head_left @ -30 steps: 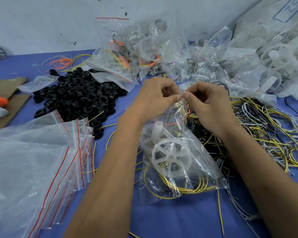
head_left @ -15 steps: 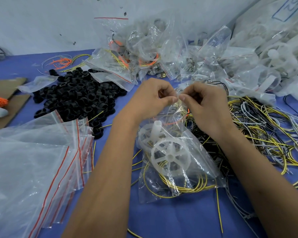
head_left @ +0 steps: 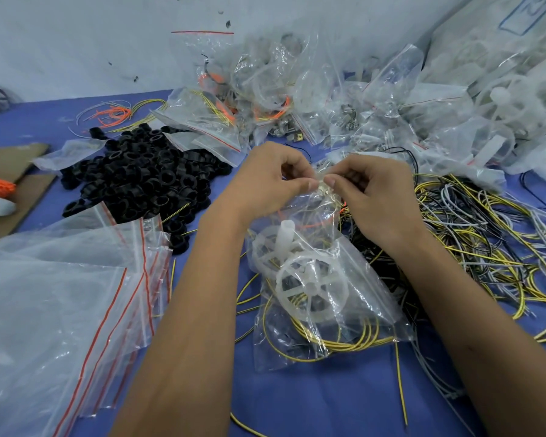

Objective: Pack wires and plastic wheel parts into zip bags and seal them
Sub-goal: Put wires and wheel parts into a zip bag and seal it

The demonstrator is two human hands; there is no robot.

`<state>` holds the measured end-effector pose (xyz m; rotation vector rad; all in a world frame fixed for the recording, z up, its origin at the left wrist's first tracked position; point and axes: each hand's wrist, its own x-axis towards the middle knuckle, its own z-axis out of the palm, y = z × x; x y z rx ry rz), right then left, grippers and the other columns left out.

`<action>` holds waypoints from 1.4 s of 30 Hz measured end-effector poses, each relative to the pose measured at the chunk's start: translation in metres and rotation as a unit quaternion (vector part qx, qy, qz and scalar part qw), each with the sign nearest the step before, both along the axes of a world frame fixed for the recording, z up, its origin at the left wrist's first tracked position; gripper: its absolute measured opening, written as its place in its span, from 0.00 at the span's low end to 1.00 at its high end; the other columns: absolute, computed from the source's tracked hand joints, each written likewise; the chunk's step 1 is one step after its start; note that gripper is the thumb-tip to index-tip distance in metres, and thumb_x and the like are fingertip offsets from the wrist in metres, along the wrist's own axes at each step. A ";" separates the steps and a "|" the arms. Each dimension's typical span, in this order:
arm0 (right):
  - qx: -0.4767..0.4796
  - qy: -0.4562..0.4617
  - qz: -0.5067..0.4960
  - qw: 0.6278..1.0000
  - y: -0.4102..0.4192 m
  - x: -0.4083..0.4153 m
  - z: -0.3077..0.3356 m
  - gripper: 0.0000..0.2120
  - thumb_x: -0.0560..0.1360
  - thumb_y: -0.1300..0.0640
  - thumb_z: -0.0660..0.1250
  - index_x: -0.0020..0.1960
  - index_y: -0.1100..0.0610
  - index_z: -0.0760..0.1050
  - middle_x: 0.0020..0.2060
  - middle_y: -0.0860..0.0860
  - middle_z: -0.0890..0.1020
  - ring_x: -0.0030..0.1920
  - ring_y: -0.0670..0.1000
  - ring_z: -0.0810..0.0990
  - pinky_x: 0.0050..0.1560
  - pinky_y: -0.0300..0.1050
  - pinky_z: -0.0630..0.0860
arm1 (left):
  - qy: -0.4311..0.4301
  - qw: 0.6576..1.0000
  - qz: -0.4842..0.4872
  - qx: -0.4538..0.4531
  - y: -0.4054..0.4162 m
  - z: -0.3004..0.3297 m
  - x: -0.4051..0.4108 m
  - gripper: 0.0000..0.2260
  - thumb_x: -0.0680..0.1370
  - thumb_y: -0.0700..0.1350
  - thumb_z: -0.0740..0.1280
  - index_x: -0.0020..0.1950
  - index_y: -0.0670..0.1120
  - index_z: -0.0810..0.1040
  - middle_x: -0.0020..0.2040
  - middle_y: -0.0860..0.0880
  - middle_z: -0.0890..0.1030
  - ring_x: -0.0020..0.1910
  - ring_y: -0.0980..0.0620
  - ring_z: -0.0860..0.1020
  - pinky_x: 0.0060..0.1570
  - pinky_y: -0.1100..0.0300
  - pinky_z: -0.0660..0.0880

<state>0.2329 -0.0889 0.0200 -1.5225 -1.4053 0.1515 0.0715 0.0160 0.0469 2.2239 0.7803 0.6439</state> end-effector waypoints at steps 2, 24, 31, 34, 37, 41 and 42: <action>0.005 -0.006 -0.011 1.000 0.001 0.001 0.000 0.03 0.77 0.61 0.73 0.45 0.58 0.84 0.33 0.49 0.83 0.34 0.46 0.78 0.37 0.39 0.75 | -0.005 1.000 0.014 -0.003 0.003 -0.001 -0.004 0.04 0.75 0.42 0.78 0.42 0.47 0.85 0.37 0.52 0.83 0.36 0.57 0.79 0.40 0.61 0.78; -0.018 -0.038 0.005 0.999 -0.002 -0.001 -0.001 0.02 0.76 0.61 0.73 0.45 0.57 0.85 0.34 0.46 0.82 0.34 0.42 0.77 0.38 0.35 0.71 | 0.013 1.000 -0.013 0.014 0.005 -0.007 -0.004 0.02 0.76 0.41 0.77 0.45 0.44 0.86 0.36 0.53 0.82 0.36 0.57 0.77 0.43 0.57 0.76; 0.000 -0.010 0.051 0.999 -0.003 -0.002 0.002 0.04 0.76 0.59 0.74 0.45 0.58 0.86 0.37 0.48 0.86 0.39 0.47 0.84 0.44 0.47 0.81 | -0.041 0.999 -0.011 0.004 0.001 -0.004 -0.001 0.05 0.73 0.43 0.79 0.40 0.48 0.85 0.36 0.49 0.84 0.38 0.48 0.81 0.42 0.52 0.78; 0.011 -0.020 0.046 0.999 -0.003 -0.001 0.002 0.04 0.75 0.62 0.74 0.42 0.57 0.85 0.33 0.46 0.83 0.36 0.44 0.82 0.40 0.40 0.77 | -0.036 0.999 0.001 -0.003 0.004 -0.001 -0.006 0.04 0.73 0.42 0.80 0.42 0.46 0.86 0.38 0.47 0.85 0.39 0.47 0.82 0.44 0.53 0.78; 0.008 -0.034 0.039 0.999 -0.004 0.000 0.002 0.04 0.75 0.64 0.73 0.42 0.58 0.85 0.33 0.44 0.83 0.37 0.40 0.81 0.42 0.29 0.73 | -0.013 1.000 -0.009 -0.006 0.005 0.000 -0.010 0.04 0.73 0.40 0.79 0.42 0.46 0.86 0.38 0.50 0.84 0.37 0.58 0.80 0.43 0.64 0.76; -0.005 -0.038 0.031 0.999 -0.004 -0.002 0.002 0.04 0.76 0.63 0.73 0.43 0.57 0.84 0.35 0.43 0.83 0.38 0.39 0.81 0.42 0.26 0.71 | -0.004 1.000 0.008 0.015 0.002 0.000 -0.007 0.04 0.73 0.41 0.79 0.42 0.48 0.85 0.38 0.51 0.84 0.40 0.52 0.82 0.47 0.57 0.78; -0.007 -0.025 0.037 0.999 -0.005 -0.002 0.002 0.03 0.76 0.63 0.73 0.43 0.57 0.84 0.36 0.43 0.84 0.39 0.39 0.82 0.43 0.26 0.73 | -0.003 1.000 0.007 0.018 0.001 0.001 -0.006 0.05 0.73 0.41 0.79 0.41 0.48 0.85 0.38 0.51 0.84 0.42 0.50 0.83 0.48 0.55 0.79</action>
